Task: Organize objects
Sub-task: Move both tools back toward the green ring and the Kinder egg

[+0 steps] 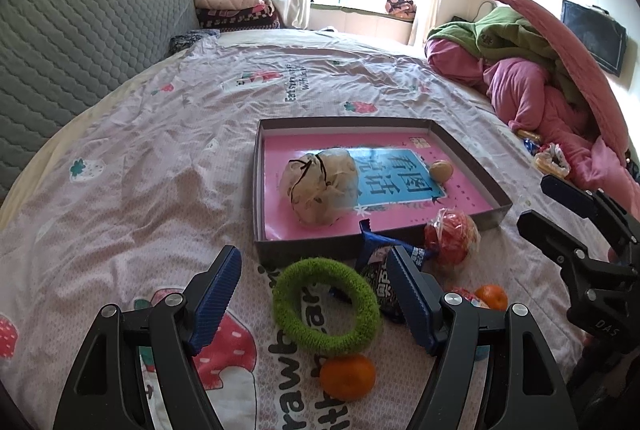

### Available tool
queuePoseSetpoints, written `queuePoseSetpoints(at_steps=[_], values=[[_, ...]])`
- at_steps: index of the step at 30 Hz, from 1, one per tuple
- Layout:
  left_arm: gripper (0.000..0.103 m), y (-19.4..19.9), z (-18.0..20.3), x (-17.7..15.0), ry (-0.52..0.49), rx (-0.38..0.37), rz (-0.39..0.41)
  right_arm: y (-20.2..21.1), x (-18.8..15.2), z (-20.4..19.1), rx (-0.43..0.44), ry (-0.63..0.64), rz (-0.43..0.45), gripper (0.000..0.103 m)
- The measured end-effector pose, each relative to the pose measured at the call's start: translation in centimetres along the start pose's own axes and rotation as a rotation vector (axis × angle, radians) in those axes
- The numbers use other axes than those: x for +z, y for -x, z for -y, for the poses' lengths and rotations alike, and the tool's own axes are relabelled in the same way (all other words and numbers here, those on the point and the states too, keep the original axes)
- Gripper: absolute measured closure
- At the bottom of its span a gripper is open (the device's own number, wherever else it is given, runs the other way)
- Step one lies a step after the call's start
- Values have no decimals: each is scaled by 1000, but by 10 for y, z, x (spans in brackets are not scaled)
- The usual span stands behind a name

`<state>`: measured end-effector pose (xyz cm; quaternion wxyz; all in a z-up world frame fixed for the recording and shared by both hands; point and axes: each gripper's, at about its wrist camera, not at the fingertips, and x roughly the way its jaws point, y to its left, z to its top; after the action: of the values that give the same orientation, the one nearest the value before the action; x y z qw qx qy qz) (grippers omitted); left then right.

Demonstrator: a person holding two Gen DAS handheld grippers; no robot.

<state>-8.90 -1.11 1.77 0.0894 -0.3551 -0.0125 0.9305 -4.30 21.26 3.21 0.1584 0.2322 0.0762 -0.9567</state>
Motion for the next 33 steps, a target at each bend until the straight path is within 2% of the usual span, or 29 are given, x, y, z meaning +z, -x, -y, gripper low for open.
queuePoseSetpoints(at_steps=[12,33], values=[[27,6,5,-17,-11,-19,-35,10,-8,-15,34,33,8,39],[27,17,19,-34,-68,-21,-55,16,-30,-39,79,61,-50,39]])
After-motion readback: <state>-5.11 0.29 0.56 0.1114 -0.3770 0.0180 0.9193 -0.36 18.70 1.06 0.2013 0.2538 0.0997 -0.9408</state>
